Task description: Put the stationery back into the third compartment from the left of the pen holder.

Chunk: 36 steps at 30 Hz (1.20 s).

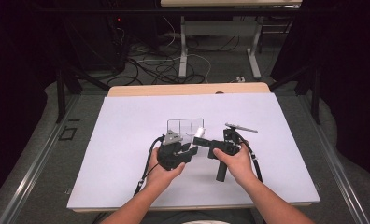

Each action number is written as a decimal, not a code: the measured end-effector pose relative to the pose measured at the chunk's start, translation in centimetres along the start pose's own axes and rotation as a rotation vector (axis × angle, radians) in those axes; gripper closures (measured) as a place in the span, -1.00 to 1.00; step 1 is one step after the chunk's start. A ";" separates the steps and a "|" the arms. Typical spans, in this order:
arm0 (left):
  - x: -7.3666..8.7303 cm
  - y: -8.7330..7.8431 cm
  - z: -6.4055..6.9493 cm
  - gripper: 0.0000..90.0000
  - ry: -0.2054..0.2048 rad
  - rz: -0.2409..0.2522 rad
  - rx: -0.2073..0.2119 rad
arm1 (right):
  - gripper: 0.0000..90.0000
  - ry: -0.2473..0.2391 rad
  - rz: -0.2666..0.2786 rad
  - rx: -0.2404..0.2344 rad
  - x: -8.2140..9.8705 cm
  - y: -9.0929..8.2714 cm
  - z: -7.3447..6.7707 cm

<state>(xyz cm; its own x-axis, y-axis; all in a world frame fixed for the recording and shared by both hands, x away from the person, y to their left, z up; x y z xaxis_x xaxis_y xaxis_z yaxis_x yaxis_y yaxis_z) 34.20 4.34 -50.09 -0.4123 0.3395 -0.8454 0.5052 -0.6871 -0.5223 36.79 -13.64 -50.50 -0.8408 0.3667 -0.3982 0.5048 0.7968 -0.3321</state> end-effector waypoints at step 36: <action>2.0 -1.2 -2.6 -0.24 0.007 -0.101 -0.048 | 0.55 -0.414 0.207 0.110 -2.0 -0.5 -1.1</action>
<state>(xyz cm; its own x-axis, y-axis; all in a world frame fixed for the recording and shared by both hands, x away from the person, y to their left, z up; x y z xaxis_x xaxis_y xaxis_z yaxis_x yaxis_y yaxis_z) 34.77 7.55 -51.44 -0.4575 0.4102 -0.7889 0.4968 -0.6179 -0.6094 38.05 -14.22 -48.57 -0.5831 0.2723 -0.7655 0.6898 0.6636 -0.2894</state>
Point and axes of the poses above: each handheld gripper's, and its own axes: y roughly forward along the jaws, x roughly out of its underside, z roughly to its right, the point moved 2 cm from there along y, roughly forward along the jaws, and after that the axes turned 8 degrees about y, right-handed, at the moved point
